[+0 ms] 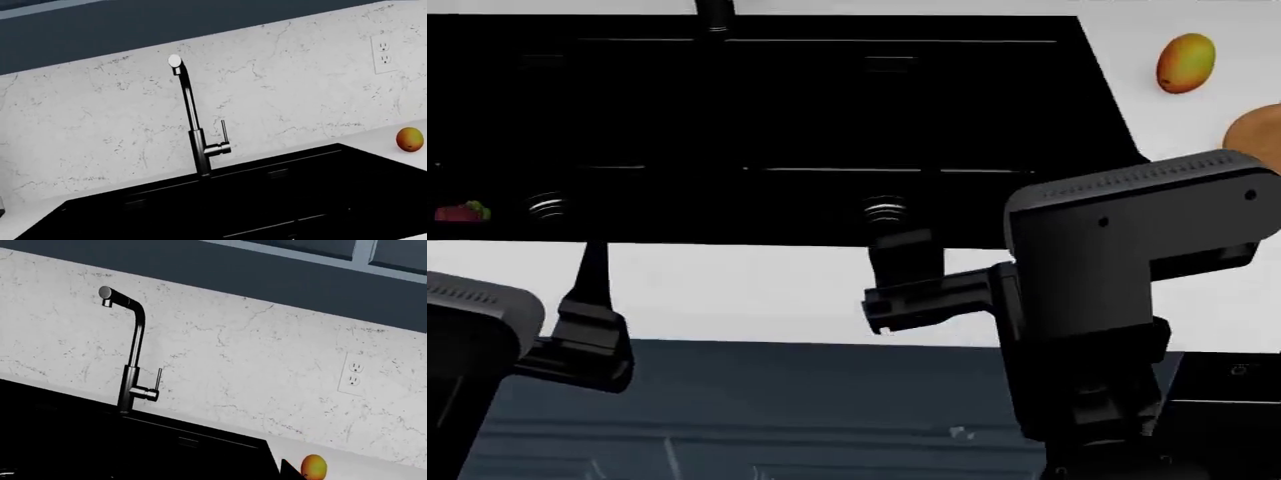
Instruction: Pick the beet from the sink and place it on the plate located on the counter
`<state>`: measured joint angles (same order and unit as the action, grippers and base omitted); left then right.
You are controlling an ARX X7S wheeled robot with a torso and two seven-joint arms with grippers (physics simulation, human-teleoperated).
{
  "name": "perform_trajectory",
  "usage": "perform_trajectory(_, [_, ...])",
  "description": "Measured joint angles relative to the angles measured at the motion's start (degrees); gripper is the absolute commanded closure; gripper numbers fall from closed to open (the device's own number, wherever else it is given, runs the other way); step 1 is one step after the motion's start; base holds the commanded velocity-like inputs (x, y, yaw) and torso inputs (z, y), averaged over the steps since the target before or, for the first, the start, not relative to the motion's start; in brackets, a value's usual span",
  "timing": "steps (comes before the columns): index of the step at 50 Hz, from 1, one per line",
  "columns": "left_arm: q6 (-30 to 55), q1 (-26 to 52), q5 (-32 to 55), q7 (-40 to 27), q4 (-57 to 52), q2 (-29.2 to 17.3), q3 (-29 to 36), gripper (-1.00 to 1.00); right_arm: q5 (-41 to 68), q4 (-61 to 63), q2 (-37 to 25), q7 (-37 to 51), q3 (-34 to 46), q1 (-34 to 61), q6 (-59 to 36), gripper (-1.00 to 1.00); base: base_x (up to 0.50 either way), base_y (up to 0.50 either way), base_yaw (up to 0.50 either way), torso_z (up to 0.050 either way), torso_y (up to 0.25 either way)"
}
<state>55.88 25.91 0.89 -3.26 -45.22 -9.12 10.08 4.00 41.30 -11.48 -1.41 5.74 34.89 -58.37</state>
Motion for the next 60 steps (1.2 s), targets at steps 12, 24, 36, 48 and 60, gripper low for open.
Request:
perform_trajectory(12, [0.5,0.2,0.2,-0.5,0.0,-0.5,-0.1,-1.0,0.0,0.7,-0.6,0.4,0.8,1.0,-0.5,-1.0,0.14,0.5,0.0,0.0,0.0])
perform_trajectory(24, [1.0,0.2,0.0,-1.3,-0.5,-0.9,0.4,-1.0,0.1,1.0,-1.2,0.7,1.0,1.2,-0.4,-1.0,0.14,0.5,0.0,0.0,0.0])
perform_trajectory(36, [1.3,0.4,0.3,-1.8,-0.7,-1.2,0.5,-1.0,0.2,1.0,-1.5,1.0,1.2,1.3,-0.2,-1.0,0.14,0.5,0.0,0.0,0.0])
perform_trajectory(48, [1.4,0.5,0.4,-2.3,-0.9,-1.4,0.7,-1.0,0.6,1.3,-1.7,1.2,1.0,1.2,-0.3,-1.0,0.14,0.5,0.0,0.0,0.0])
perform_trajectory(60, [1.2,0.4,0.5,-2.8,-0.9,-1.7,0.8,-1.0,1.3,1.6,-1.7,1.2,0.8,1.1,-0.4,-1.0,0.33,0.42,0.0,0.0,0.0])
